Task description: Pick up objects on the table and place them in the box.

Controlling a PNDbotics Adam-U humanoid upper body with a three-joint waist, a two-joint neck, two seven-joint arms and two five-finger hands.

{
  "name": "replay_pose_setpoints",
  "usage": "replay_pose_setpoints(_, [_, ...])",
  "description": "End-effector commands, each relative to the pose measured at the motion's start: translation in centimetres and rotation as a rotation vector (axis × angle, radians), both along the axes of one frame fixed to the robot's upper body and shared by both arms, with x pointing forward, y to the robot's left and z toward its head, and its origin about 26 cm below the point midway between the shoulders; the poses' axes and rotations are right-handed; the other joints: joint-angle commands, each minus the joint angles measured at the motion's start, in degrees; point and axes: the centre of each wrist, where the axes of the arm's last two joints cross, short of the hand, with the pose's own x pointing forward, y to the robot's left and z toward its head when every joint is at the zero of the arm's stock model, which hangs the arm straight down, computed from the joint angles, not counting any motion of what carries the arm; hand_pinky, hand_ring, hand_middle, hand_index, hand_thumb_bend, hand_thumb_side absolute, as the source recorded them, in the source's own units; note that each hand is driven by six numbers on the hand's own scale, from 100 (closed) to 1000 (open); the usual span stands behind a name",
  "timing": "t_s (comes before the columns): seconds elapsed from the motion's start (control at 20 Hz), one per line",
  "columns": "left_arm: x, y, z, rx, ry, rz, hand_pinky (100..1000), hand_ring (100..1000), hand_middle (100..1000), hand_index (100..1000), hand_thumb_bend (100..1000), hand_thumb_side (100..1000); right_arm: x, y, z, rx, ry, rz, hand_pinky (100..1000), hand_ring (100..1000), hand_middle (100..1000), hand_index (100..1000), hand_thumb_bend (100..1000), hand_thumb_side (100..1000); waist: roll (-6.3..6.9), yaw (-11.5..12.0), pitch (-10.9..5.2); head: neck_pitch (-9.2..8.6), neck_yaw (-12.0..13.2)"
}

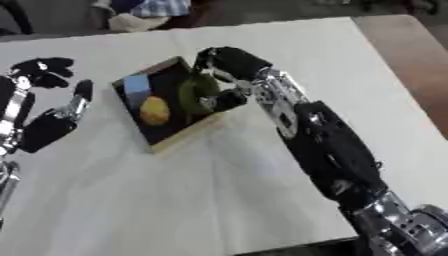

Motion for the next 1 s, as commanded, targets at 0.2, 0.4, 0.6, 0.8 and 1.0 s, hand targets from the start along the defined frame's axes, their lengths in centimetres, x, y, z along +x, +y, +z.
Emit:
replay_pose_setpoints(0.2, [-0.1, 0.0, 0.6, -0.01, -0.027, -0.003, 726, 644, 638, 812, 281, 684, -0.2, -0.5, 2.8, 0.066, -0.12, -0.017, 832, 834, 856, 975, 264, 605, -0.14, -0.14, -1.76, -0.14, 0.17])
replay_pose_setpoints(0.4, [-0.2, 0.1, 0.1, -0.036, -0.018, 0.006, 726, 643, 635, 811, 274, 690, -0.4, -2.9, 4.7, 0.209, -0.195, -0.047, 835, 835, 870, 964, 150, 498, -0.06, -0.86, -1.72, -0.14, 0.85])
replay_pose_setpoints(0.6, [-0.3, 0.5, -0.2, -0.066, -0.022, 0.026, 728, 642, 634, 809, 261, 702, -1.7, -5.6, 4.2, 0.41, -0.231, -0.13, 809, 783, 788, 919, 100, 521, -0.18, -1.67, -1.0, -0.14, 2.11])
replay_pose_setpoints(0.8, [-0.5, 0.7, -0.8, -0.121, -0.024, 0.045, 726, 639, 629, 803, 244, 712, -3.0, -8.4, 1.8, 0.575, -0.212, -0.266, 793, 760, 758, 890, 100, 580, -0.39, -2.13, -0.31, -0.14, 3.3])
replay_pose_setpoints(1.0, [-0.9, 0.6, -2.0, -0.214, -0.018, 0.061, 723, 637, 625, 795, 216, 723, -4.6, -9.6, -1.2, 0.672, -0.174, -0.354, 791, 757, 754, 885, 100, 625, -0.42, -2.23, 0.09, -0.14, 4.15])
